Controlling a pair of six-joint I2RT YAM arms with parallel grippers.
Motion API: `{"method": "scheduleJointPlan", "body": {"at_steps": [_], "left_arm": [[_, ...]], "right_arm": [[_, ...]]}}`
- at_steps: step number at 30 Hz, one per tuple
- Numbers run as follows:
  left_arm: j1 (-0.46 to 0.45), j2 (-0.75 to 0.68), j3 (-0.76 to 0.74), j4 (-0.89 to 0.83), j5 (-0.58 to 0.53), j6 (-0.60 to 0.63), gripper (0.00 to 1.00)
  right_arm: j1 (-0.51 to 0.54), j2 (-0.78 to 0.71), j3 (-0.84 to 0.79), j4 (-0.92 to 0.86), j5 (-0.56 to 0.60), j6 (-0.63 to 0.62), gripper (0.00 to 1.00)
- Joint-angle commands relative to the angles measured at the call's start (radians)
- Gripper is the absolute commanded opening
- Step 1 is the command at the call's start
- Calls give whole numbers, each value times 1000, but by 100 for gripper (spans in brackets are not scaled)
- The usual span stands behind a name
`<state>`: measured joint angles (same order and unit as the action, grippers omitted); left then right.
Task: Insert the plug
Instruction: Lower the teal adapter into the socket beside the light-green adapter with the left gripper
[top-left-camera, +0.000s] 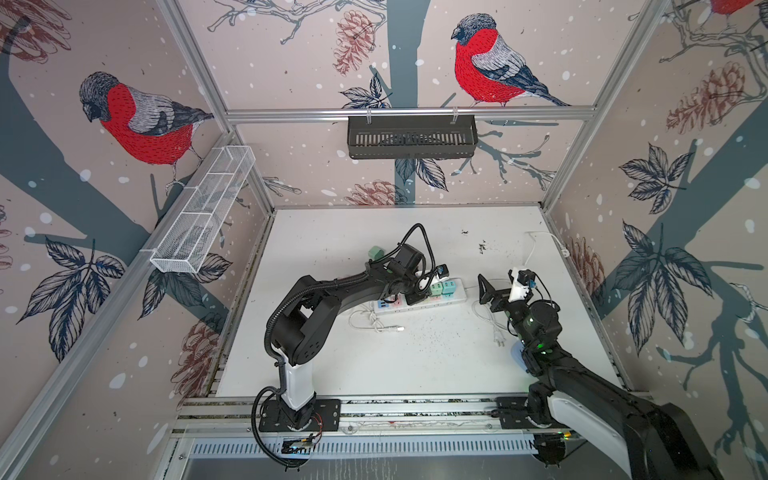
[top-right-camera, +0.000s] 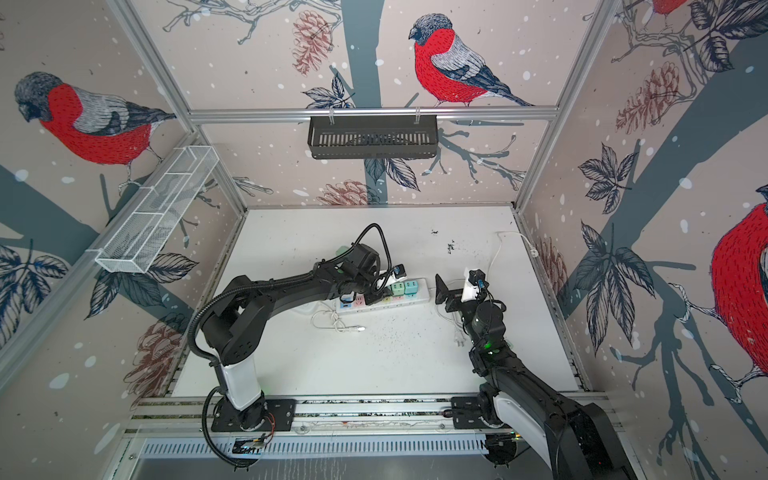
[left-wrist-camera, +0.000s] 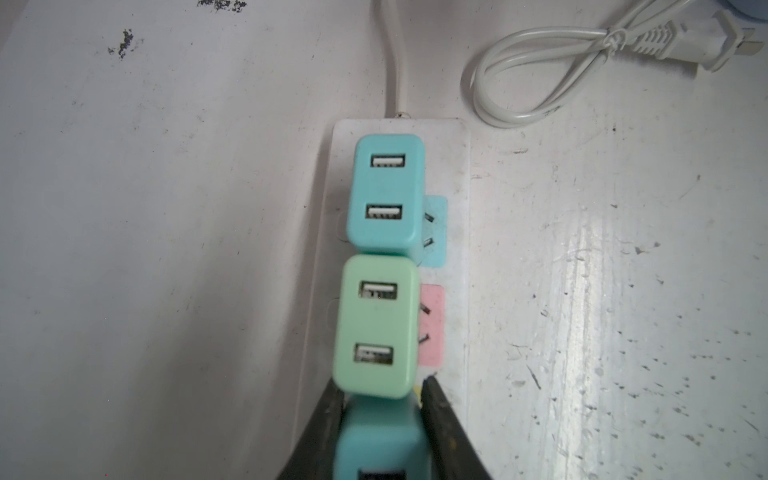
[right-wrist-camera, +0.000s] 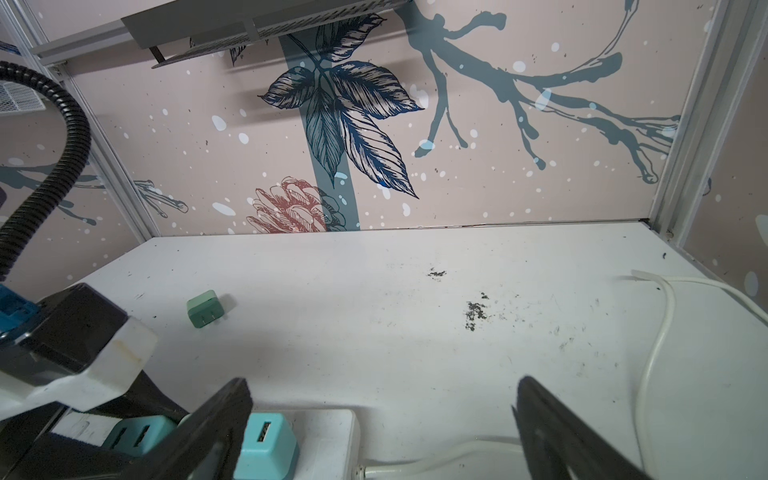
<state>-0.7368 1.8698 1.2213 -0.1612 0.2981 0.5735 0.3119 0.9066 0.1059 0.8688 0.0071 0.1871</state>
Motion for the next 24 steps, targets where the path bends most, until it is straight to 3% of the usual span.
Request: {"method": "scheduleJointPlan", "body": {"at_steps": [1,7,12,24], "left_arm": [[3,16,14,-28,32,29,0],[22,58,53,-45,83,13,0],[45,79,87,-62,186,-3,0],[48,126,113,-97,177,36,0]], "right_arm": [[0,-2,1,35,-4,7,100],[1,-1,2,35,-4,6,100],[0,-2,1,33,-5,6,100],[1,6,8,31,-4,5,100]]}}
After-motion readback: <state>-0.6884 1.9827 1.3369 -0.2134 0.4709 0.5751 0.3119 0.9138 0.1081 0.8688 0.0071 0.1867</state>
